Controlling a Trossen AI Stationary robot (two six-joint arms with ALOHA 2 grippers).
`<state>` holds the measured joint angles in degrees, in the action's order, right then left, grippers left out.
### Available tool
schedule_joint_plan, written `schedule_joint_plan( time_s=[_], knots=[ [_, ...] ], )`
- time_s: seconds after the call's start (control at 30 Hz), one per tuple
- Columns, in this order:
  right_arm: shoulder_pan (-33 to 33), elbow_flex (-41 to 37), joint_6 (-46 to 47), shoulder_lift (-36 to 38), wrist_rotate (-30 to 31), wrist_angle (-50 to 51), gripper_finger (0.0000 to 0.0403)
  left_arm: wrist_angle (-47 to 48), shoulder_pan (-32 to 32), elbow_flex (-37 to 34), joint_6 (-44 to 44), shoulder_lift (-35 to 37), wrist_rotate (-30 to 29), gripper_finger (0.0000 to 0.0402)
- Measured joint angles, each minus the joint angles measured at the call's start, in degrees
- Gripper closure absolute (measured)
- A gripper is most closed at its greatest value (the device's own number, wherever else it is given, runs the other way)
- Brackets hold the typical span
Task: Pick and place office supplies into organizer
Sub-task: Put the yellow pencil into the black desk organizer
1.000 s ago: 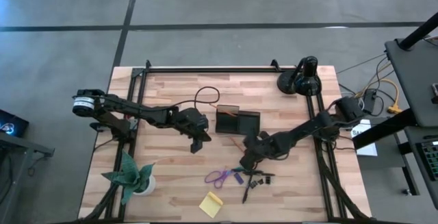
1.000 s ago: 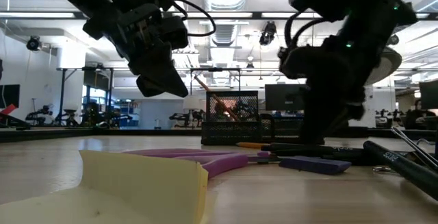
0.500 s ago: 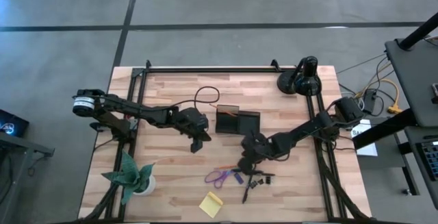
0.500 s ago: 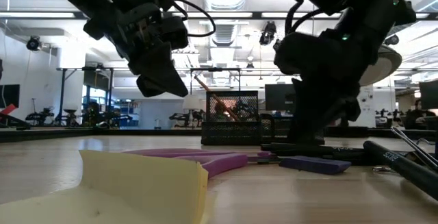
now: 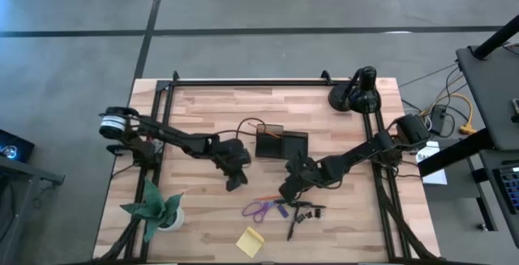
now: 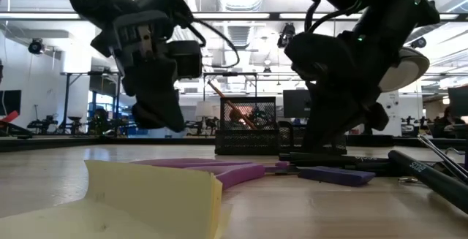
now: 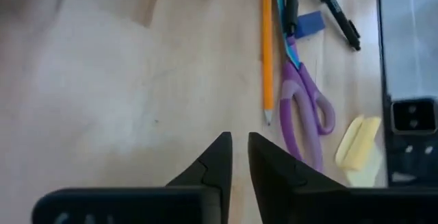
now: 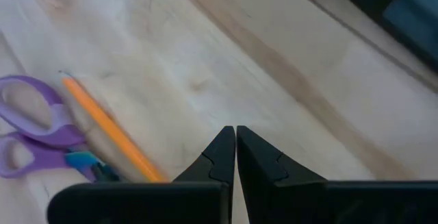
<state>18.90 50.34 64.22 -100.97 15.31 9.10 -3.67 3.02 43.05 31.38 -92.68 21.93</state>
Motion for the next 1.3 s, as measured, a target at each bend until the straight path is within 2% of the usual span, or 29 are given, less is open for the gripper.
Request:
schedule_joint_plan(
  time_s=[0.13,0.4,0.53,0.7,0.9,1.1,1.3],
  knots=[
    [1.52,0.97,2.83,0.34,2.1,0.07,0.0394,-3.14,4.0,0.21,1.33,0.35,-1.89,0.0364],
    [4.72,6.13,4.81,0.55,6.88,6.5,0.0394,-2.38,14.43,0.04,0.07,0.68,-22.08,0.0377],
    [6.93,9.36,2.66,0.55,10.42,11.19,0.0394,-1.44,16.42,0.13,2.35,0.67,-28.69,0.0378],
    [9.26,13.11,-2.48,0.52,11.56,17.56,0.0394,-3.13,16.59,0.13,8.72,0.67,-30.2,0.0378],
    [11.79,14.59,-0.96,0.52,15.57,21.02,0.0394,-5.36,16.97,0.43,19.12,-0.04,-30.18,0.0378],
    [12.28,12.09,4.95,0.5,15.98,20.74,0.0394,-4.92,17.19,0.53,35.65,-0.06,-30.6,0.0378],
    [12.44,10.82,11.98,0.5,15.96,20.57,0.0394,-5.04,18.82,2.43,41.29,-3.16,-30.62,0.0378]
  ],
)
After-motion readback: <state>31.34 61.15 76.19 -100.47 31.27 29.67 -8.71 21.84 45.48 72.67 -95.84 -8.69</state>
